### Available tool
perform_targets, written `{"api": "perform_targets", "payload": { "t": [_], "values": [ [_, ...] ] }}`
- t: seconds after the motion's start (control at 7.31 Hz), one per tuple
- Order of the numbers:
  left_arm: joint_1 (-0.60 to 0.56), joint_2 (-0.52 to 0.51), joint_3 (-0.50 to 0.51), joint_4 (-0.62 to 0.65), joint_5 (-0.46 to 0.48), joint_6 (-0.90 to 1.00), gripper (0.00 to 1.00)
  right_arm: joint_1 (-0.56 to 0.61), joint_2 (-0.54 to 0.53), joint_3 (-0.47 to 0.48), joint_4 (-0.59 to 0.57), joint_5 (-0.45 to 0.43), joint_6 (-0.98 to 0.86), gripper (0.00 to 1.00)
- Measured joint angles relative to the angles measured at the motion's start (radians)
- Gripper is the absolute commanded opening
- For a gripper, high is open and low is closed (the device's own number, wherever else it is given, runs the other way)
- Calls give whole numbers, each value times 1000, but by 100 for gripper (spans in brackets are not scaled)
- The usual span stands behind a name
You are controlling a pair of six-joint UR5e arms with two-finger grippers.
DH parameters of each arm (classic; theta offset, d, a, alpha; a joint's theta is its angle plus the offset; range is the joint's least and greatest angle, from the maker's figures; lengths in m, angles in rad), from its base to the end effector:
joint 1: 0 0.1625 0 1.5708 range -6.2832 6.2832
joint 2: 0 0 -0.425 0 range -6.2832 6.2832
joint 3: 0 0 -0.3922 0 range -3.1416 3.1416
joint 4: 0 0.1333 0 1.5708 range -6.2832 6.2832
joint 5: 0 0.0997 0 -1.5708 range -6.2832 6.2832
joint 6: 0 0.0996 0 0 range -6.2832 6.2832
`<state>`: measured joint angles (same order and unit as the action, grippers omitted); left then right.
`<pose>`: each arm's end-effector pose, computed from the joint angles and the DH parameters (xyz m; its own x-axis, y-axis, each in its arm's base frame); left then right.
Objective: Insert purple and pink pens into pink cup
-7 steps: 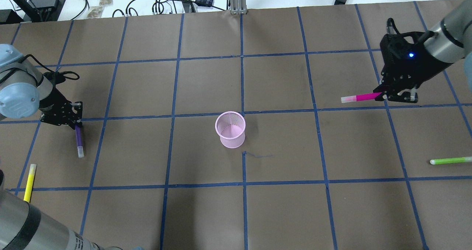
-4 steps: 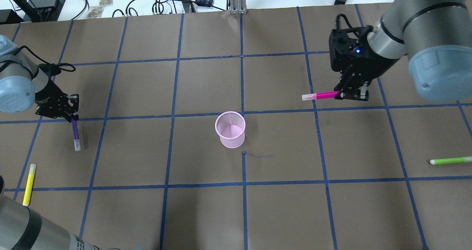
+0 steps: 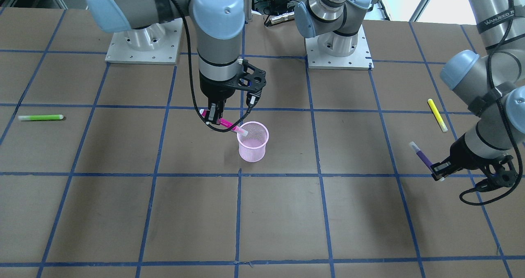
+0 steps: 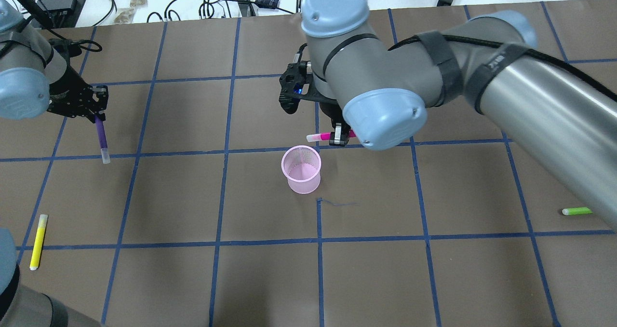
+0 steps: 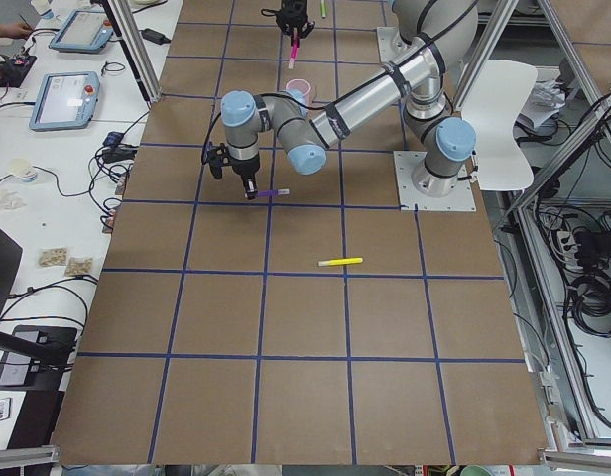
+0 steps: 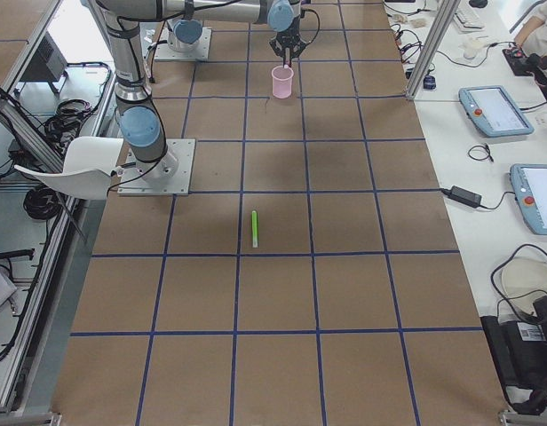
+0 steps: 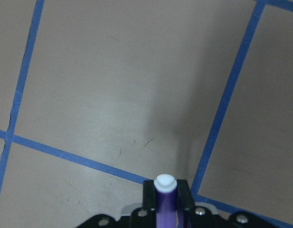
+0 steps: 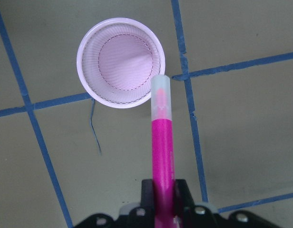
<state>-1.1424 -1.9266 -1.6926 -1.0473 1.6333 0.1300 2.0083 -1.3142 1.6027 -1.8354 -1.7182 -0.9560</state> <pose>0.1339 -0.5990 0.2859 -0.9528 -0.2959 -0.0678 -0.2939 0.9551 -0.0374 0.3537 -0.4762 0.3611 -0.1699 -0.9833 0.0652 -0.9750 0.1774 0.1337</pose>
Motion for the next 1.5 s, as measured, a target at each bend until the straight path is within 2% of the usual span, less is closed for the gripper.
{"api": "perform_targets", "payload": {
  "t": [0.27,0.41,0.55,0.68,1.09,1.37,1.5],
  "values": [
    [-1,0,-2,2,-3,7,0,91,80,-24,-4,-96,48,0],
    [-1,1,-4,3,-4,11,0,115,111,-25,-8,-117,66,1],
    [0,0,-5,5,-4,13,0,129,133,-26,-11,-125,75,75],
    [1,0,-5,7,-5,15,0,136,150,-27,-14,-126,78,100],
    [1,0,-6,11,-6,17,0,115,162,-36,-39,-118,81,100],
    [-10,11,4,16,-22,18,0,29,85,-56,-29,-95,78,100],
    [-21,20,15,25,-48,20,0,-33,32,-60,-25,-48,77,100]
  ]
}}
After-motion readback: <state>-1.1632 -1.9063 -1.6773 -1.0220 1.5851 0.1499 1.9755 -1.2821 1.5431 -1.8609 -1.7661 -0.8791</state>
